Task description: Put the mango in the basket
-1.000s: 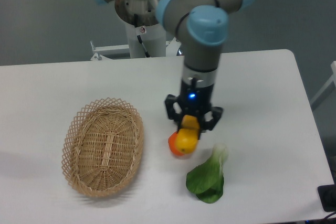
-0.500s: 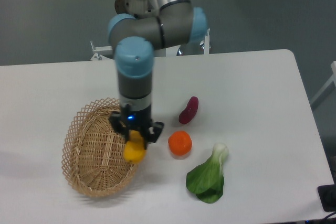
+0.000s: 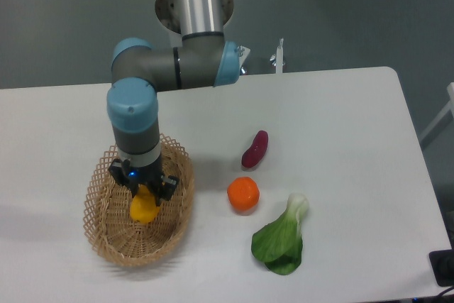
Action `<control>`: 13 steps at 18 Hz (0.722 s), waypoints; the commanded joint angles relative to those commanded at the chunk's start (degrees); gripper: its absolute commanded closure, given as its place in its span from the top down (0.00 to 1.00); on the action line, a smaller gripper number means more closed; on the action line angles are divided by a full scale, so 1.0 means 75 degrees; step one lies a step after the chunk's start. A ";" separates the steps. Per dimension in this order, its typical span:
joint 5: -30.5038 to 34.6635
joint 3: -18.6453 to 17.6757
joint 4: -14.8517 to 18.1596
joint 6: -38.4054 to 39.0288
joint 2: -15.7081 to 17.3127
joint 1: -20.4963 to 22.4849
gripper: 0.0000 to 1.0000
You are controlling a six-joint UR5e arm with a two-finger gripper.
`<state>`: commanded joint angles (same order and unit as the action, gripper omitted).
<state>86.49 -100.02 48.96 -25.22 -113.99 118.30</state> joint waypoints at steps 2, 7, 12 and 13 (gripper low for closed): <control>0.0012 0.0000 -0.0012 0.0000 -0.0047 0.0000 0.50; 0.0502 0.0082 -0.0012 -0.0539 -0.0094 0.0000 1.00; 0.0563 0.0268 -0.0023 -0.0539 0.0011 0.0023 1.00; 0.0562 0.0374 -0.0023 -0.0539 0.0012 0.0058 1.00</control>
<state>90.70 -97.22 48.78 -29.27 -113.91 118.74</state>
